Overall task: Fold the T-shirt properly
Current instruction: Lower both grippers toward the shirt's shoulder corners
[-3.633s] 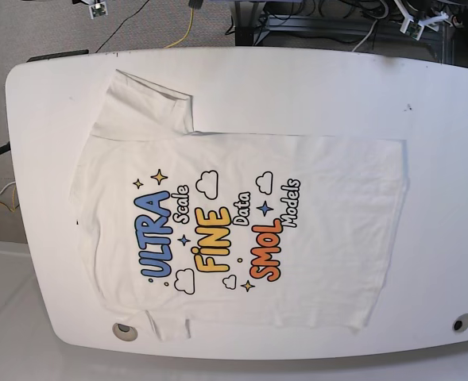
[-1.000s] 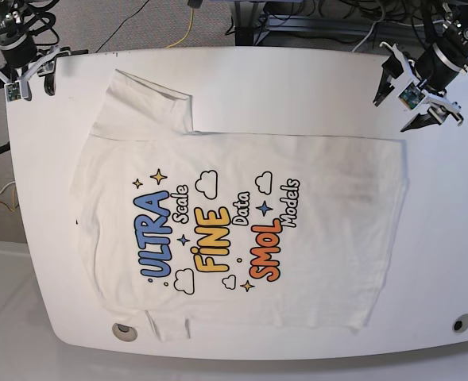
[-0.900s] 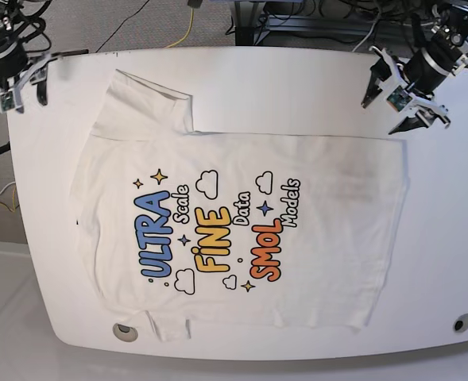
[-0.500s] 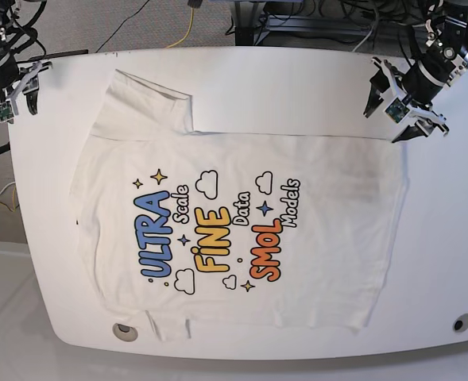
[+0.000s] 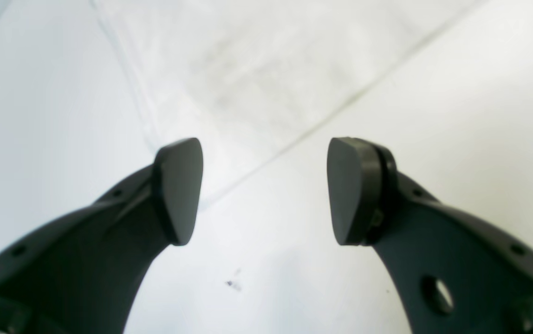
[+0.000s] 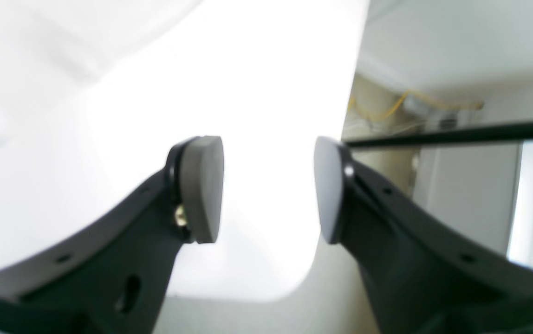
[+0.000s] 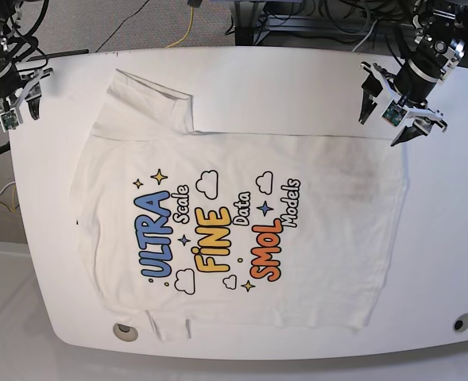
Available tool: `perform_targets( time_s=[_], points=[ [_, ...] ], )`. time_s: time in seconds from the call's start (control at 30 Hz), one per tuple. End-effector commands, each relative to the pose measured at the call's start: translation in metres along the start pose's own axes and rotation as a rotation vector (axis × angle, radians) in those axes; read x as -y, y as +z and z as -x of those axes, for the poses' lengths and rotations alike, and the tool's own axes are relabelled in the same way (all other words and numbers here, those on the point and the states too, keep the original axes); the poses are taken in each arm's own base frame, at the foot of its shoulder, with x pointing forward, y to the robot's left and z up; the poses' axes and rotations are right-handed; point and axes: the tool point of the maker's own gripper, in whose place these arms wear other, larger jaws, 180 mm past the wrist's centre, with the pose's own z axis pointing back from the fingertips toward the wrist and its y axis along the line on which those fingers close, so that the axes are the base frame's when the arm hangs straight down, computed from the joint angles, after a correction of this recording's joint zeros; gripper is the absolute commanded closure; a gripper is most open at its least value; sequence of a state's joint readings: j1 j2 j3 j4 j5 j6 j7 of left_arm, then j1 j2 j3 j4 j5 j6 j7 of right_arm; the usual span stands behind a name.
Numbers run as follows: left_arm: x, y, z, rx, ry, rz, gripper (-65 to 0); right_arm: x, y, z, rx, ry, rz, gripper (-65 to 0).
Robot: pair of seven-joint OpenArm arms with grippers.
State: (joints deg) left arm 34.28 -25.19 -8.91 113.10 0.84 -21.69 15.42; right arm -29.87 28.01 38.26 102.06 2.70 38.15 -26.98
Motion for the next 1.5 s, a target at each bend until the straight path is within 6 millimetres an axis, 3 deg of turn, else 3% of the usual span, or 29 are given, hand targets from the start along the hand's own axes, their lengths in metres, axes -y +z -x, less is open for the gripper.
perform_targets(
  time_s=[0.0, 0.33, 0.53, 0.6, 0.8, 0.87, 0.93, 1.07, 1.27, 1.47],
  points=[
    [-0.008, 0.001, -0.008, 0.015, -0.024, -0.024, -39.1, 0.008, -0.004, -0.014, 0.026, 0.064, 0.011, -28.8],
    [-0.028, -0.003, -0.020, 0.056, -0.073, -0.041, -40.5, -0.010, -0.022, -0.025, -0.006, 0.283, -0.051, -29.0],
    [-0.045, -0.008, -0.027, 0.070, -0.117, -0.063, -42.4, -0.012, -0.026, -0.030, -0.003, 0.320, -0.058, -28.7],
    [-0.061, -0.009, -0.028, 0.062, -0.163, -0.076, -42.7, -0.016, -0.029, -0.038, 0.016, 0.324, -0.076, -28.7],
    [-0.074, -0.016, -0.021, 0.040, -0.174, -0.085, -42.4, -0.014, -0.030, -0.042, 0.032, 0.316, -0.064, -28.5],
    [-0.075, -0.019, -0.014, 0.025, -0.159, -0.083, -41.8, -0.014, -0.030, -0.042, 0.033, 0.320, -0.062, -28.5],
    [-0.075, -0.023, 0.012, -0.032, -0.115, -0.074, -39.3, -0.012, -0.028, -0.038, 0.025, 0.324, -0.051, -28.8],
    [-0.071, -0.025, 0.026, -0.052, -0.081, -0.059, -33.7, -0.012, -0.026, -0.035, 0.024, 0.327, -0.051, -28.5],
    [-0.065, -0.025, 0.024, -0.040, -0.074, -0.051, -28.6, -0.012, -0.025, -0.037, 0.028, 0.332, -0.049, -28.7],
    [-0.055, -0.022, 0.012, -0.018, -0.043, -0.067, -38.2, -0.014, -0.026, -0.040, 0.025, 0.342, -0.050, -30.7]
  ],
)
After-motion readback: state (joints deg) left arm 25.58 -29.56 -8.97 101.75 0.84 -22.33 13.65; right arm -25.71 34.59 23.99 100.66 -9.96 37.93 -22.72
